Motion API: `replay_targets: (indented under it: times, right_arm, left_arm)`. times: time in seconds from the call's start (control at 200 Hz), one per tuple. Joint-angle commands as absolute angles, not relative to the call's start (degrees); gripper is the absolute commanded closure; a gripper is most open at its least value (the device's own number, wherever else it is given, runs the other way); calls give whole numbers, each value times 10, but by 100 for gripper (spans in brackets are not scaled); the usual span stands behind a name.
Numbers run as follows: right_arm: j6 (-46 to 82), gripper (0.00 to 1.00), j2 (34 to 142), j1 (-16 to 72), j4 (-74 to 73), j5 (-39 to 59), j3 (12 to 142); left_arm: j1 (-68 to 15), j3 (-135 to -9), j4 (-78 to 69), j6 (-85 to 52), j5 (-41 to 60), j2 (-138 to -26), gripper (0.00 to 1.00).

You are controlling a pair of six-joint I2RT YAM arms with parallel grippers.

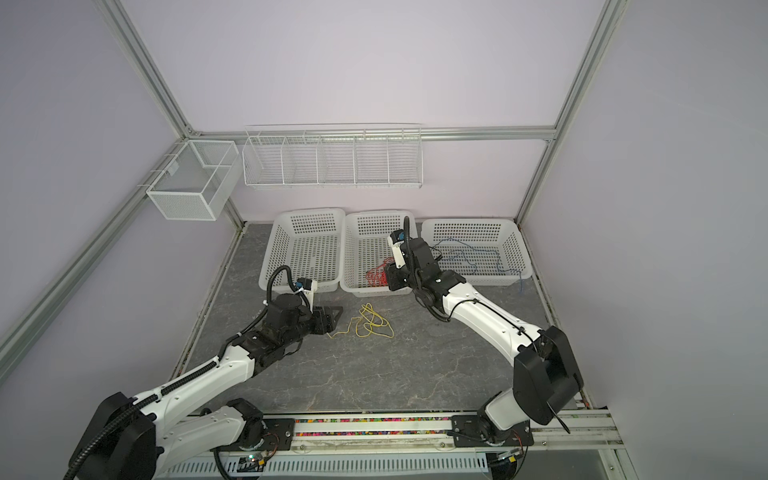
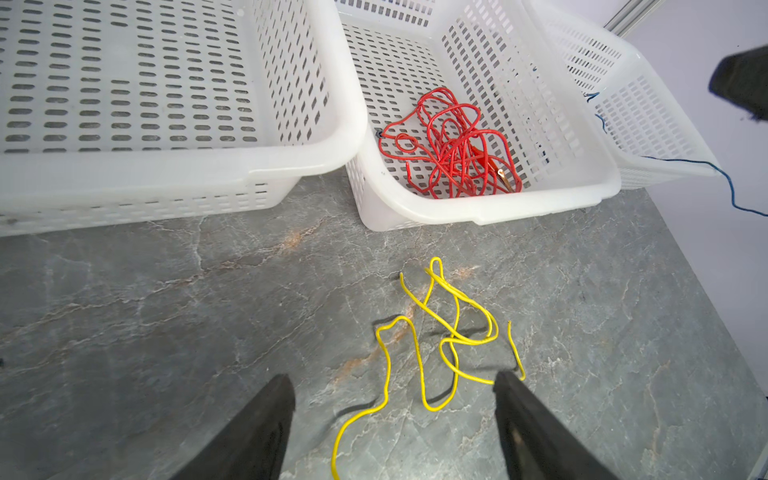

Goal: Untangle the cables
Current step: 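Lower the right gripper to the yellow wire and grasp it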

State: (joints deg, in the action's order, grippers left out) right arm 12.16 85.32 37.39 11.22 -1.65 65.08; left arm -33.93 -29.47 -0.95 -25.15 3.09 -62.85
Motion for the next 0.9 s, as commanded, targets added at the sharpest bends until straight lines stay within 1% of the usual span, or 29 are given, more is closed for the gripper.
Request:
replay_targets:
  times: [0.0,0.115,0.185,0.275,0.47,0.62,0.795,0.84,0.895]
  right_arm:
    - [82,66,845,411,115,-12,612]
    - [61,64,852,455,119,-15,582]
    - [50,61,862,478,115,-22,565]
    - [24,57,886,510,104,-64,546]
    - [-5,53,944,541,85,-84,534]
    - [-5,52,983,544,76,-118,541]
    - [-9,52,1017,544,76,-123,554]
    - [-9,54,1023,544,76,-122,557]
    - [-9,59,1027,545,76,-122,557]
  left_arm:
    - [-346,-321,7,-237,28,-639,24]
    - [-352,-330,33,-232,10,-648,24]
    - [-353,-331,41,-235,-1,-655,24]
    - [-353,-332,50,-238,-16,-660,24]
    - [-353,-333,53,-241,-39,-665,24]
    - [-353,-333,53,-241,-66,-670,24]
    - [-353,-333,48,-240,-63,-678,24]
    - [-353,-334,48,-240,-64,-682,25]
    - [-353,-334,48,-241,-64,-682,25]
